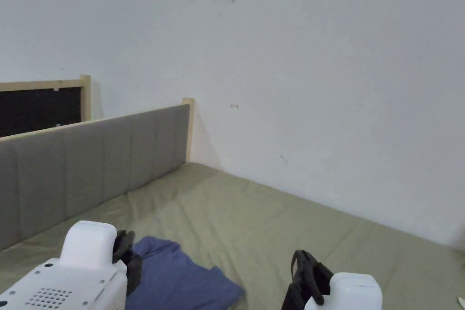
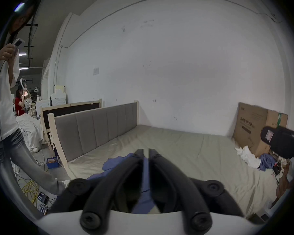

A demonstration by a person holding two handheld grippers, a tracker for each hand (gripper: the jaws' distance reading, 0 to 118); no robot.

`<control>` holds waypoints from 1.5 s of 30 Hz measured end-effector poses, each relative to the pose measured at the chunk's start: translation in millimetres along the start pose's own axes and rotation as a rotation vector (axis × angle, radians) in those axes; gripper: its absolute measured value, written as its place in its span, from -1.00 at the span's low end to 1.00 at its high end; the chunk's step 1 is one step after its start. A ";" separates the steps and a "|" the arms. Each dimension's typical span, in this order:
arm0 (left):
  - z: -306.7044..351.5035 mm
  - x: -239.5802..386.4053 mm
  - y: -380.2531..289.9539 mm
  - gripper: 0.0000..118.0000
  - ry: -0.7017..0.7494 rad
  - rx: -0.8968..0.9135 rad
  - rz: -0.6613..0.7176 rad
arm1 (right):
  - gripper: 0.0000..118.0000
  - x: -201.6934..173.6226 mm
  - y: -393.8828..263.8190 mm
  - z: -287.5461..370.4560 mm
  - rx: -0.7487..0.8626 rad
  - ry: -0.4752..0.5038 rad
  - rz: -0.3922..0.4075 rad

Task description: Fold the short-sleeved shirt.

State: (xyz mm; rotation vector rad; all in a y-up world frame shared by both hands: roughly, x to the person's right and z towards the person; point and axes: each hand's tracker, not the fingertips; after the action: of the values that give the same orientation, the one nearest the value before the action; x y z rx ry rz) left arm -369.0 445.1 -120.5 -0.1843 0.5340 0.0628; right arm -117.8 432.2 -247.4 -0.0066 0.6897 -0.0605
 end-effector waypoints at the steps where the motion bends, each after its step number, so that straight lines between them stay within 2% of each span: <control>1: -8.2 -3.1 -3.9 -0.44 -0.025 -0.030 -0.015 | -0.91 -5.2 -1.1 -4.6 0.000 0.010 0.012; 2: -20.9 -4.5 -7.7 -0.03 -0.063 -0.068 -0.033 | -0.91 -9.1 -1.8 -8.7 0.003 0.019 0.021; 3: -32.4 -4.6 -11.4 0.81 -0.090 -0.118 -0.050 | -0.91 -10.9 -1.7 -11.8 0.004 0.021 0.024; 4: -45.8 -2.2 -17.8 1.00 -0.108 -0.144 -0.055 | -0.91 -13.0 -0.5 -14.5 0.006 0.029 0.028; 10: -168.4 20.6 -74.2 1.00 -0.174 -0.389 -0.158 | -0.91 -0.3 8.8 -19.9 0.030 0.014 0.042; 13: -237.0 42.1 -113.4 1.00 -0.195 -0.530 -0.193 | -0.91 12.5 9.7 -14.7 0.049 -0.038 0.107; 15: -273.3 55.5 -136.3 1.00 -0.237 -0.586 -0.175 | -0.91 25.1 6.2 -13.7 0.032 -0.072 0.136; 18: -327.8 74.7 -166.5 1.00 -0.255 -0.667 -0.106 | -0.91 40.1 2.7 -12.9 -0.015 -0.126 0.126; 21: -370.3 93.0 -196.6 1.00 -0.252 -0.708 -0.129 | -0.91 57.1 -6.7 -16.5 -0.072 -0.168 0.106; 26: -421.0 106.2 -249.6 1.00 -0.203 -0.855 -0.247 | -0.91 82.9 -32.1 -22.3 -0.186 -0.211 0.160; 28: -421.7 100.3 -253.8 1.00 -0.227 -0.818 -0.186 | -0.91 90.0 -39.8 -23.1 -0.210 -0.218 0.145; 29: -417.1 95.9 -244.5 0.88 -0.237 -0.796 -0.148 | -0.91 94.1 -43.7 -22.4 -0.225 -0.219 0.130; 30: -415.6 93.1 -240.7 0.88 -0.248 -0.799 -0.136 | -0.91 97.6 -47.1 -21.5 -0.241 -0.209 0.111; 31: -408.7 88.7 -233.7 0.80 -0.248 -0.746 -0.188 | -0.91 101.4 -50.5 -21.0 -0.278 -0.186 0.087; 32: -404.6 86.5 -228.3 0.62 -0.264 -0.703 -0.237 | -0.91 104.8 -54.4 -19.5 -0.310 -0.171 0.070; 33: -404.4 85.4 -225.3 0.34 -0.275 -0.713 -0.250 | -0.91 107.0 -58.0 -17.4 -0.325 -0.169 0.058; 35: -406.2 79.2 -219.4 -0.01 -0.288 -0.738 -0.232 | -0.91 112.3 -65.0 -9.5 -0.342 -0.166 0.040; 36: -406.7 76.8 -217.2 -0.56 -0.304 -0.723 -0.198 | -0.91 117.0 -67.4 -3.9 -0.353 -0.163 0.041; 37: -402.5 77.2 -214.7 -0.87 -0.261 -0.661 -0.222 | -0.90 122.5 -68.8 4.2 -0.371 -0.143 0.061; 38: -395.6 76.1 -206.2 -0.87 -0.156 -0.573 -0.325 | -0.90 128.4 -69.8 13.8 -0.381 -0.148 0.094; 39: -394.3 75.9 -201.2 -0.87 -0.182 -0.582 -0.285 | -0.90 133.4 -70.8 21.2 -0.391 -0.183 0.114; 41: -400.5 76.3 -193.5 -0.87 -0.239 -0.680 -0.141 | -0.90 150.4 -71.6 39.4 -0.419 -0.208 0.083; 43: -398.5 86.7 -182.8 -0.87 -0.203 -0.646 -0.182 | -0.90 166.3 -71.6 55.1 -0.433 -0.226 0.048; 45: -396.1 98.1 -179.4 -0.87 -0.211 -0.644 -0.195 | -0.90 182.2 -72.6 71.4 -0.422 -0.283 0.033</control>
State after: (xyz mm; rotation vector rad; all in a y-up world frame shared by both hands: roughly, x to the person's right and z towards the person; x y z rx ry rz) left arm -463.5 194.6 -476.8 -0.8476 0.2682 0.0612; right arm 64.0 348.1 -306.2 -0.4016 0.4090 0.1169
